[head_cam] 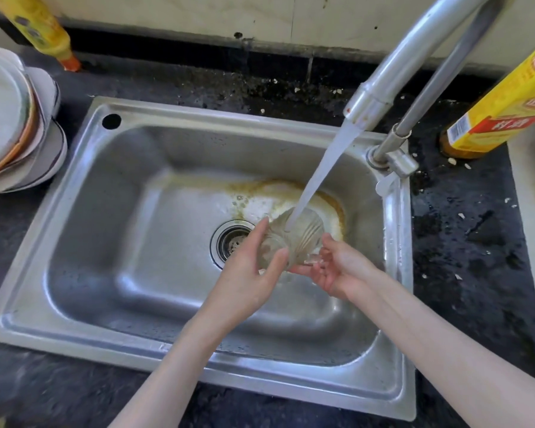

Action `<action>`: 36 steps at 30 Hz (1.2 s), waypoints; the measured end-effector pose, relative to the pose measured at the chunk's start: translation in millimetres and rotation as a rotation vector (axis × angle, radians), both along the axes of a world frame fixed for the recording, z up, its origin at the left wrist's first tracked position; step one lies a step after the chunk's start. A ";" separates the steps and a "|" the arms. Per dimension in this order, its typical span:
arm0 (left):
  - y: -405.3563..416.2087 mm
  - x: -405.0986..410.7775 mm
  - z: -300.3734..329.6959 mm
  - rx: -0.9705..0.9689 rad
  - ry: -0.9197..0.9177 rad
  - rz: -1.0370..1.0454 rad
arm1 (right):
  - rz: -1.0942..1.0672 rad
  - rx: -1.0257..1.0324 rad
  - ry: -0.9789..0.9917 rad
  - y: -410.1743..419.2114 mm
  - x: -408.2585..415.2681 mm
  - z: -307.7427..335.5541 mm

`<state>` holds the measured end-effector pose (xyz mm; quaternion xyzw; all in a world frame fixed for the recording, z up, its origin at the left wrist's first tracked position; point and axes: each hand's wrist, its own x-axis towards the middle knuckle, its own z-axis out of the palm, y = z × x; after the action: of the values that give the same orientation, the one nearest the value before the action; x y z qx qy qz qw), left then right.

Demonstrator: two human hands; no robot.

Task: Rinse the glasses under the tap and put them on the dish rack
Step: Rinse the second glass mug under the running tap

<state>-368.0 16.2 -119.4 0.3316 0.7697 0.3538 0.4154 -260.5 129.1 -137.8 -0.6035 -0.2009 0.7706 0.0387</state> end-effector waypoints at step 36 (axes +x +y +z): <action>32.8 8.5 -13.6 0.165 -0.213 0.497 | 0.387 0.767 0.028 -35.6 15.7 14.7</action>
<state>-359.5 49.0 -132.9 0.1262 0.7480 0.5391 0.3660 -244.8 93.5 -123.1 -0.4862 -0.5819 0.6412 0.1179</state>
